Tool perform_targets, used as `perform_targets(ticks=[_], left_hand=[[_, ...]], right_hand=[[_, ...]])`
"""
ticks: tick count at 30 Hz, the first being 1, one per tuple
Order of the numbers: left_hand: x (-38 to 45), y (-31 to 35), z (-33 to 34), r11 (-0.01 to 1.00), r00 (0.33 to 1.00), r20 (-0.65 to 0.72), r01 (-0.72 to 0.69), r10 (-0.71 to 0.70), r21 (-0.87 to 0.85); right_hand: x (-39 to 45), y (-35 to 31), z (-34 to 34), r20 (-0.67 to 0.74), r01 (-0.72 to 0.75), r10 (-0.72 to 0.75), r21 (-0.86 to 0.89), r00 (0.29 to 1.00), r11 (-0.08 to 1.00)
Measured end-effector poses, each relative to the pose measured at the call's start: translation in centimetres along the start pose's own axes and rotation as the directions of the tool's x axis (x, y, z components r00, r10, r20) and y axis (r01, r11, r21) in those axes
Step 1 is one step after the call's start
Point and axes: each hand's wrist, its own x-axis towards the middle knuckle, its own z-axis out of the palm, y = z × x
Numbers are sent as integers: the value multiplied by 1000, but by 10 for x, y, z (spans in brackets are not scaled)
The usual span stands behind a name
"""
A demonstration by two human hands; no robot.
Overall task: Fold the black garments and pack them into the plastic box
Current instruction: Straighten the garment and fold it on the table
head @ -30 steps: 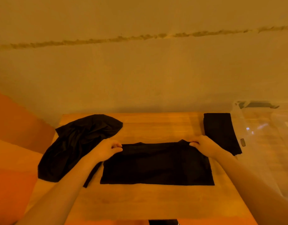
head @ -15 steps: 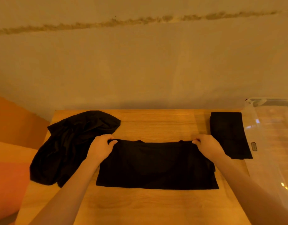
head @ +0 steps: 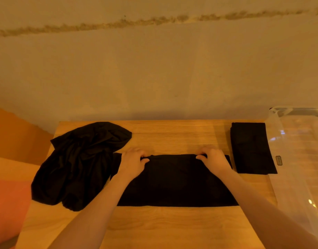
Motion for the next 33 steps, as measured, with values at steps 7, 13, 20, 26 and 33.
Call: perform_targets(ticks=[7, 13, 20, 26, 33], left_hand=[[5, 7, -15, 922, 958, 283, 143, -38, -360], [3, -13, -14, 993, 974, 205, 105, -93, -45], [-24, -3, -5, 937, 938, -332, 28, 96, 349], [-115, -5, 56, 936, 992, -49, -90, 114, 340], [-152, -35, 63, 945, 995, 44, 73, -92, 318]], right_hand=[[1, -5, -5, 86, 19, -29, 116, 996, 993], [-2, 12, -5, 112, -9, 10, -11, 994, 1000], [-27, 8, 7, -349, -32, -60, -253, 935, 967], [-105, 24, 58, -181, 39, -92, -278, 979, 960], [-149, 50, 64, 0, -117, 123, -313, 992, 942]])
